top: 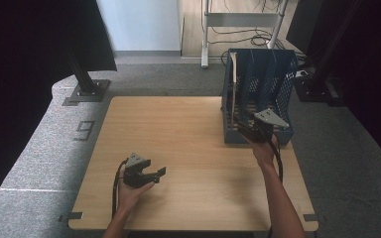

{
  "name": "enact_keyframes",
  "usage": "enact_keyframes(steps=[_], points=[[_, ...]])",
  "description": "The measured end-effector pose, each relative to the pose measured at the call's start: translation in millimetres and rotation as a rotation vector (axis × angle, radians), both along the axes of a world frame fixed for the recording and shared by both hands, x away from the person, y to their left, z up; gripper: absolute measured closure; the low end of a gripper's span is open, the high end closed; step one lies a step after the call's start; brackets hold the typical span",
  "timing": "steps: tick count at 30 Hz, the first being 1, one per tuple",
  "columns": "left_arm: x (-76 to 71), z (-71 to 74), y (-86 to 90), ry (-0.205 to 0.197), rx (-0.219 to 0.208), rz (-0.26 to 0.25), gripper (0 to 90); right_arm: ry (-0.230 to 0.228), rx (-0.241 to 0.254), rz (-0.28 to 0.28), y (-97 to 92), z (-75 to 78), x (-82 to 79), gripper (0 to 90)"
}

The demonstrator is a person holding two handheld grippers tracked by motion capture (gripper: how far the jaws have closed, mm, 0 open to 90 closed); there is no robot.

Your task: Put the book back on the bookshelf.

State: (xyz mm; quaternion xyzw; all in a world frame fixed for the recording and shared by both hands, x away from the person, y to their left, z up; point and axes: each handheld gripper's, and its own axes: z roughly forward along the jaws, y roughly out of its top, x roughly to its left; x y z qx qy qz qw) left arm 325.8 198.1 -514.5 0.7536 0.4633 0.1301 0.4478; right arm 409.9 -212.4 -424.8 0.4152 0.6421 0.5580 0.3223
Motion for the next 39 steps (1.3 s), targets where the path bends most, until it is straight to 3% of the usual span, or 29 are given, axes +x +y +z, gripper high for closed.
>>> enact_keyframes(steps=[16, 30, 39], points=[[-0.4, -1.0, -2.8, 0.0, 0.007, -0.01, 22.8, 0.041, 0.006, 0.04, -6.3, -32.8, -37.3, 48.2], [0.2, -3.0, -4.2, 0.004, 0.015, -0.019, 22.8, 0.131, -0.035, 0.063, -13.8, -76.7, -69.3, 48.0], [0.8, -5.2, -6.0, 0.01, 0.026, -0.023, 22.8, 0.181, -0.062, 0.074, -17.5, -96.7, -79.5, 47.4]])
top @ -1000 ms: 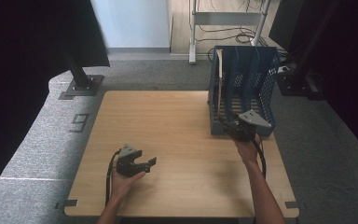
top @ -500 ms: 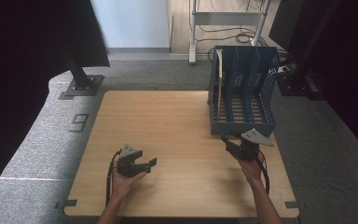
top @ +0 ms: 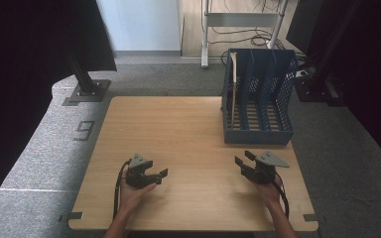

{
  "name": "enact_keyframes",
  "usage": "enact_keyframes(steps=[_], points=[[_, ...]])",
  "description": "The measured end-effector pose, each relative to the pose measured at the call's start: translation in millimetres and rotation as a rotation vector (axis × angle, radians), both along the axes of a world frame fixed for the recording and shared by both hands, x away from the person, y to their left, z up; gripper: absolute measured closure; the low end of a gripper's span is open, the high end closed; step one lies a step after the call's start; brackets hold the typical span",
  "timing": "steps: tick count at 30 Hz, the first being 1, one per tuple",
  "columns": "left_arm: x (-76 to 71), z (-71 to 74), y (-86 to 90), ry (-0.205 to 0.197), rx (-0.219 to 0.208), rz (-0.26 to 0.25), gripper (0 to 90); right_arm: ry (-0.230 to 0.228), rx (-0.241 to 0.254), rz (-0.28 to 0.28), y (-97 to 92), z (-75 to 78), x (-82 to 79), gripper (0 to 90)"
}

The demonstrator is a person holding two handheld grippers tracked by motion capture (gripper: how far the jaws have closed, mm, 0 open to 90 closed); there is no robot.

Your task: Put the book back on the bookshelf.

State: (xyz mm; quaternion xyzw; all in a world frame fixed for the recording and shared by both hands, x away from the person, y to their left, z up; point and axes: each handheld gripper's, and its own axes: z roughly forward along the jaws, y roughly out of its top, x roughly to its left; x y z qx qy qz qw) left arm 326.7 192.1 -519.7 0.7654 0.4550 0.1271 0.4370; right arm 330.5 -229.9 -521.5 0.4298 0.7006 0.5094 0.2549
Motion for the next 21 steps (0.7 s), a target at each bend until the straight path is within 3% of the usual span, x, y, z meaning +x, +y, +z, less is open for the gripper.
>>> enact_keyframes(steps=[8, 21], points=[[-0.6, -0.3, -1.1, 0.0, 0.001, -0.001, 22.8, 0.073, -0.03, -0.006, -1.3, -15.9, 1.0, 46.5], [-0.1, -1.4, -1.3, 0.004, 0.01, -0.004, 22.7, 0.119, -0.055, -0.01, -0.3, -22.2, 4.4, 44.0]])
